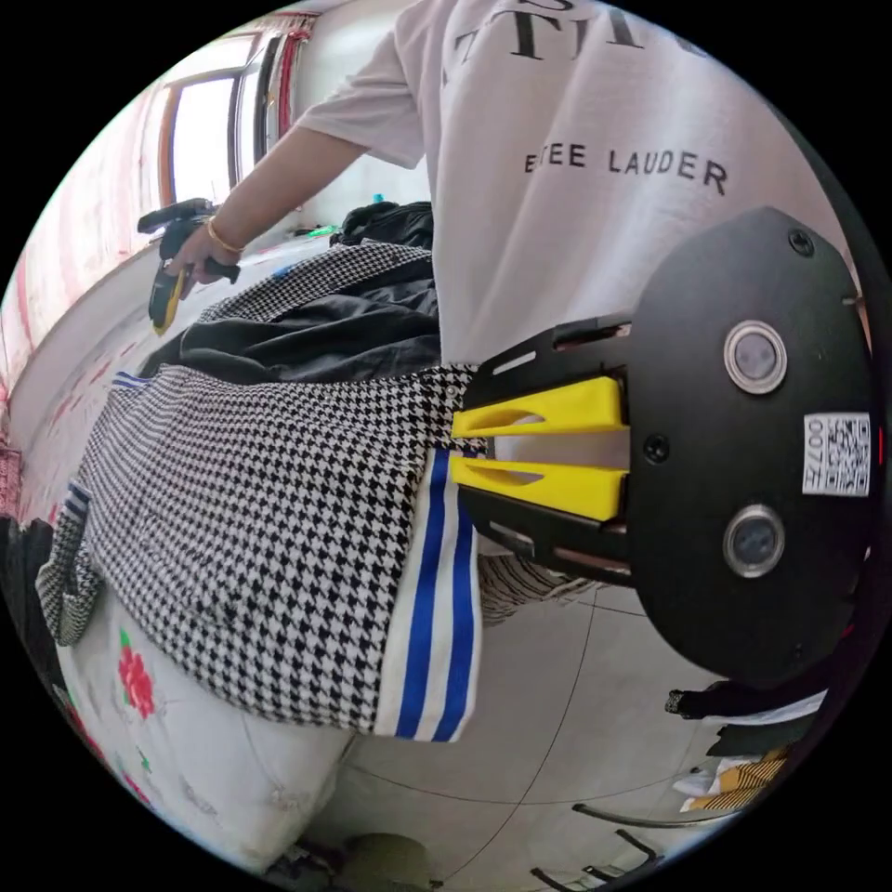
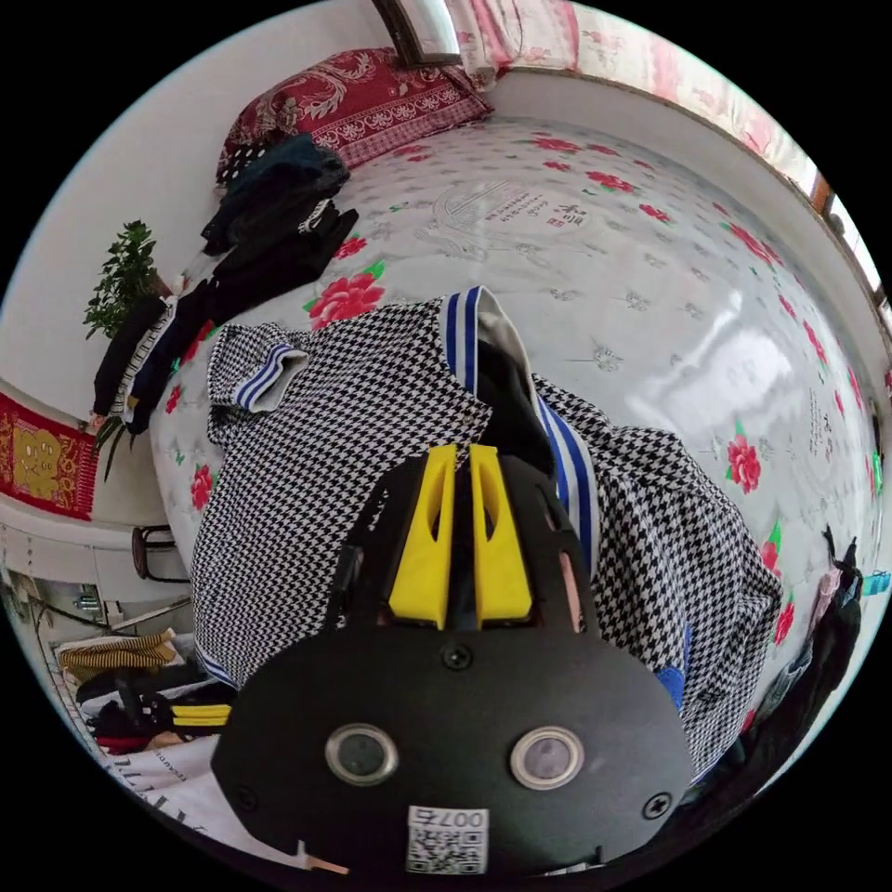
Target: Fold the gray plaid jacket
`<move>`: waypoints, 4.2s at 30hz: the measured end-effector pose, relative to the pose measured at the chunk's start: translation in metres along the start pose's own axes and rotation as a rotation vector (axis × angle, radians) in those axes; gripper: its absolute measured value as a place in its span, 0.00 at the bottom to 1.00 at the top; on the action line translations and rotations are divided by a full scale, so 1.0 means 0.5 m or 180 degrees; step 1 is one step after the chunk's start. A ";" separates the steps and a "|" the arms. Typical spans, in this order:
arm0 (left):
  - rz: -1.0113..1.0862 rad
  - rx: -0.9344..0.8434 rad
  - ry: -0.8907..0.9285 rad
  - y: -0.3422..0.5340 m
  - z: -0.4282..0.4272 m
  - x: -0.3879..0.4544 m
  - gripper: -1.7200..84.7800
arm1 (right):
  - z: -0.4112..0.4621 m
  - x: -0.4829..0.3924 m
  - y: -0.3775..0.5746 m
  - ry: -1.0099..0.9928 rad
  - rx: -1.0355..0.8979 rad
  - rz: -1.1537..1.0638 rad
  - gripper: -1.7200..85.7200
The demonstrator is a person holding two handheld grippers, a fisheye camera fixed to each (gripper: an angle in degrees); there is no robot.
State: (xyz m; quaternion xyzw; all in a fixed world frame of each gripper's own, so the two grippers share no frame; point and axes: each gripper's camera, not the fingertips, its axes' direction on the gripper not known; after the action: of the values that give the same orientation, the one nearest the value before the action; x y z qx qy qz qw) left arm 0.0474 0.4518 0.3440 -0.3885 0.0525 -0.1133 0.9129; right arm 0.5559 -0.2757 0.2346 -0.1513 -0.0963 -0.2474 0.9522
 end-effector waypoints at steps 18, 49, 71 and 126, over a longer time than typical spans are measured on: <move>0.1896 -0.0646 -0.2024 -0.132 0.211 0.150 0.01 | -0.015 -0.363 0.528 0.0358 -0.0952 -0.1147 0.02; 0.1301 -0.0013 -0.0679 -0.037 0.309 0.432 0.08 | -0.485 0.322 1.017 0.0645 0.0029 0.1439 0.09; 0.1200 -0.0118 -0.0513 -0.206 0.331 0.355 0.09 | -0.594 0.191 0.637 0.0775 0.0439 0.0007 0.11; 0.1845 -0.1271 -0.0160 -0.345 0.504 0.383 0.01 | -0.183 0.120 0.109 0.0191 -0.0238 -0.0869 0.03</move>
State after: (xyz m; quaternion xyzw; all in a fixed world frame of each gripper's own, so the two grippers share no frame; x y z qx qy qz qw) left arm 0.2504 0.4641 0.6413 -0.5310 0.1592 0.1727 0.8142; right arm 0.6445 -0.2878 0.1513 -0.1648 -0.0782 -0.3825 0.9058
